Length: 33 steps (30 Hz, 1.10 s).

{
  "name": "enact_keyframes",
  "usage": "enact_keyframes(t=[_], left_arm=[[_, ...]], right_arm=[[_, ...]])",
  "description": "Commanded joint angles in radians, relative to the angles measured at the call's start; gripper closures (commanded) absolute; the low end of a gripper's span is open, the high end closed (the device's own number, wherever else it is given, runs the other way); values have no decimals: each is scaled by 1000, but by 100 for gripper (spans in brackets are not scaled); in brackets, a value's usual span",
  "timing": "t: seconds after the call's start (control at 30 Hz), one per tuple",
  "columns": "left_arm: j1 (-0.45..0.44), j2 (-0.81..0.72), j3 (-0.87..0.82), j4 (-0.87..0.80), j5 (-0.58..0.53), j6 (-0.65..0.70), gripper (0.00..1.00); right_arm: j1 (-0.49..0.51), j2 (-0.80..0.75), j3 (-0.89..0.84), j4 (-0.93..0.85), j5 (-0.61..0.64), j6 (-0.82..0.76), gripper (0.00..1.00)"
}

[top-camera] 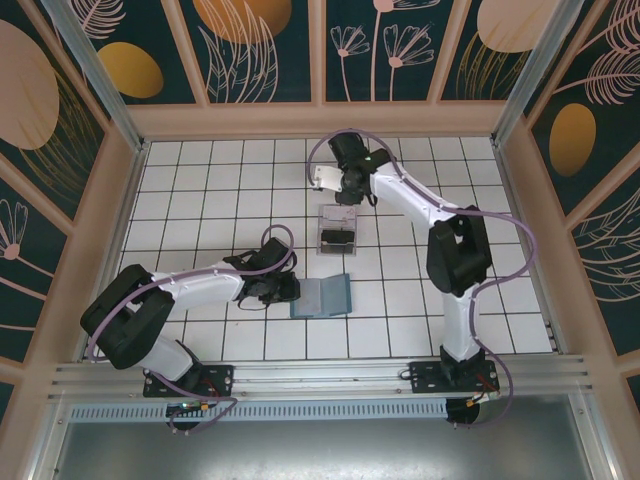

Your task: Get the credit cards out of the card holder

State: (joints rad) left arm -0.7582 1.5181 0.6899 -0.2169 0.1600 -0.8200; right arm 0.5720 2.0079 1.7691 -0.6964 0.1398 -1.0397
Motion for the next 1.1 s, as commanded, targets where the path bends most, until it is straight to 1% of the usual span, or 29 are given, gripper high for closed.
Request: enact_keyframes(t=[0.0, 0.13, 0.27, 0.4, 0.57, 0.67, 0.8, 0.97, 1.07], left_arm=[[-1, -7, -13, -77, -6, -13, 80], [-1, -13, -13, -79, -11, -17, 80], [-1, -27, -7, -84, -23, -21, 80], [-1, -56, 8, -96, -39, -23, 81], [-1, -89, 15, -102, -74, -34, 81], [-1, -131, 10, -95, -101, -54, 82], [-1, -169, 2, -87, -125, -72, 82], [-1, -203, -36, -72, -153, -97, 83], [0, -216, -60, -58, -164, -112, 83]], right_arm=[[9, -41, -24, 56, 17, 38, 64], [13, -67, -17, 64, -53, 135, 64], [31, -130, -53, 112, -92, 302, 64], [59, -215, -144, 212, -70, 534, 64], [102, -301, -246, 280, -70, 836, 68], [145, -335, -290, 285, -56, 980, 69], [187, -345, -315, 229, -81, 1173, 70], [243, -353, -384, 185, -133, 1317, 73], [276, -357, -434, 184, -206, 1356, 73]])
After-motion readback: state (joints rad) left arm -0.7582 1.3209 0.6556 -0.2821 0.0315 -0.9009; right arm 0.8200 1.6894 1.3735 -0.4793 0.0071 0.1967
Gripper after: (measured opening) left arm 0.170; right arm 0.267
